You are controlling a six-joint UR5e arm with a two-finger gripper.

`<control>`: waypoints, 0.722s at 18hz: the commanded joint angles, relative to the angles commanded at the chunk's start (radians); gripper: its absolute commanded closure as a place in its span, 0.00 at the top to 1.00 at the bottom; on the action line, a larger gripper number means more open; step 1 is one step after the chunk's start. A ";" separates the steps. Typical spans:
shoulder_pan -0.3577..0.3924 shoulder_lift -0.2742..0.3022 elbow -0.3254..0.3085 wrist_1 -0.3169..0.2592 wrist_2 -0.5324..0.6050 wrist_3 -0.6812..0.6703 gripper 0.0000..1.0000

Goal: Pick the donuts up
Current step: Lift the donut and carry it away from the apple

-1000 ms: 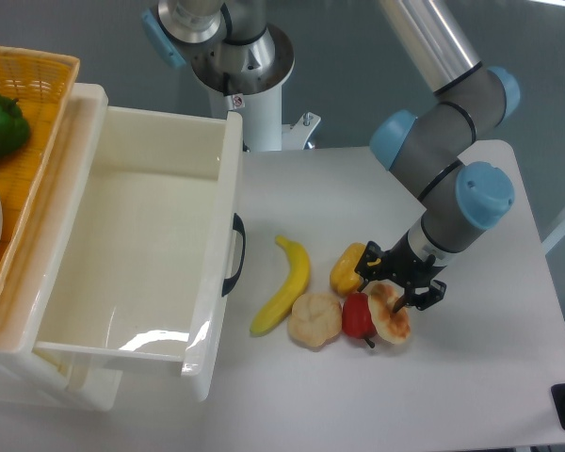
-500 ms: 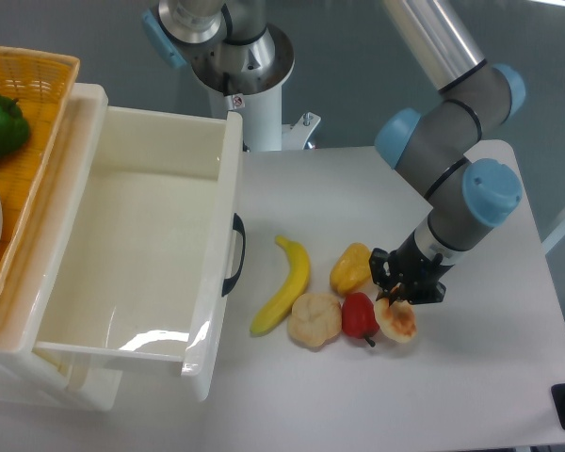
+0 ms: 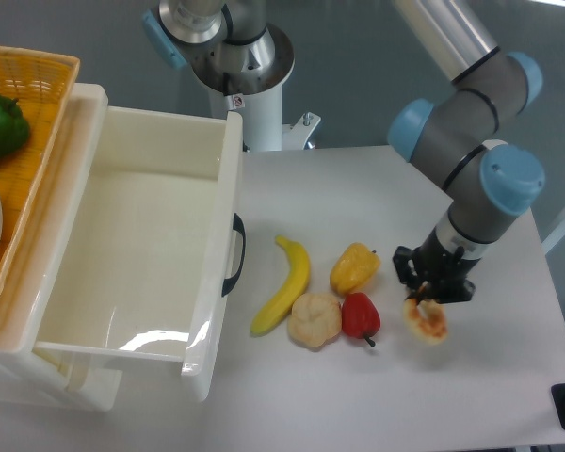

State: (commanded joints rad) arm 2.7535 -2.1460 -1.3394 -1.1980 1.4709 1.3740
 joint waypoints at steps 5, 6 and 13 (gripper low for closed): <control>0.035 -0.018 0.104 -0.067 0.065 0.255 0.00; 0.041 -0.028 0.141 -0.104 0.065 0.261 0.00; 0.041 -0.043 0.195 -0.132 0.068 0.266 0.00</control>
State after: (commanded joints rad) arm 2.7949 -2.1890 -1.1444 -1.3300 1.5386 1.6398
